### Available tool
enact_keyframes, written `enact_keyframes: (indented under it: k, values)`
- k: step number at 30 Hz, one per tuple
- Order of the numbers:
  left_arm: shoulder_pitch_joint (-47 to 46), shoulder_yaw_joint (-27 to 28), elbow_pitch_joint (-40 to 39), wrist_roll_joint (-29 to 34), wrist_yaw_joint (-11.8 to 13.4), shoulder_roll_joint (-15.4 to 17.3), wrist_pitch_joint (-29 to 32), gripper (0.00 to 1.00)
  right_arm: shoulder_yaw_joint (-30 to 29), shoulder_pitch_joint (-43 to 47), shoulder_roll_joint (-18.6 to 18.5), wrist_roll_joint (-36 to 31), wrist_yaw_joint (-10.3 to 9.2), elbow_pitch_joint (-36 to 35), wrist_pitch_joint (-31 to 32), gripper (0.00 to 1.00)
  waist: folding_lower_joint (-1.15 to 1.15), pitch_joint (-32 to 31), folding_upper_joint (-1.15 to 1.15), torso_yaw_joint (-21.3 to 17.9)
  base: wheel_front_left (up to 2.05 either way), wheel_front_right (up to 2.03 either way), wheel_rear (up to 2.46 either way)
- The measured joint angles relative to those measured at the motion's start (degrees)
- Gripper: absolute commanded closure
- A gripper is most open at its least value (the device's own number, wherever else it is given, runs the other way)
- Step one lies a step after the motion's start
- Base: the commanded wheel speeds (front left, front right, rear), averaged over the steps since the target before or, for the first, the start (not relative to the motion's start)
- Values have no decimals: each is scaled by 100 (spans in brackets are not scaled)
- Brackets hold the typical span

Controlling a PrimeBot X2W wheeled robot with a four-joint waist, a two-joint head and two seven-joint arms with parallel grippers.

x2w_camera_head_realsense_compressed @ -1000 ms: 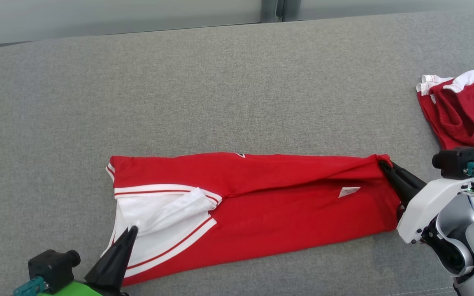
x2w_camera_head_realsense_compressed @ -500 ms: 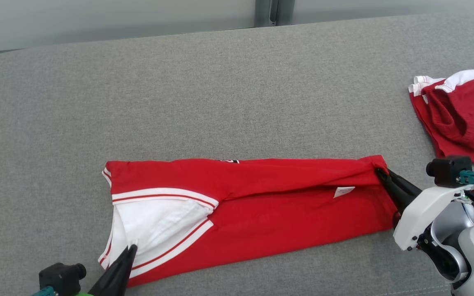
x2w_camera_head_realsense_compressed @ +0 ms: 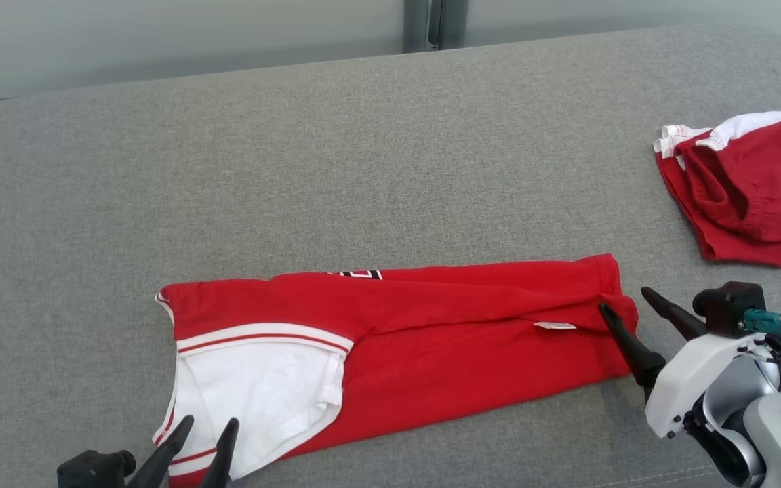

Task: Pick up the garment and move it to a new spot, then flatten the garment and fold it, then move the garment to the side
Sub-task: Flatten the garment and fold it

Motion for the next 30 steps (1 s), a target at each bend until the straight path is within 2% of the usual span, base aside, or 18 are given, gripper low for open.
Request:
enact_keyframes:
  k: [11, 22, 30]
  values:
    - [42, 434, -480, 425, 211, -109, -2, 0, 204, 361, 24, -108, 0, 315, -156, 0, 0, -98, 0, -115, 0, 0, 0]
    - [29, 630, -765, 797, 428, -283, -2, 0, -281, 429, 133, -81, 0, 35, -427, 0, 0, -343, 0, -199, 0, 0, 0]
    - [38, 855, -814, 1020, 624, -586, -3, 0, -626, 427, 334, -224, 0, -48, -434, 0, 0, -621, 0, -130, 0, 0, 0]
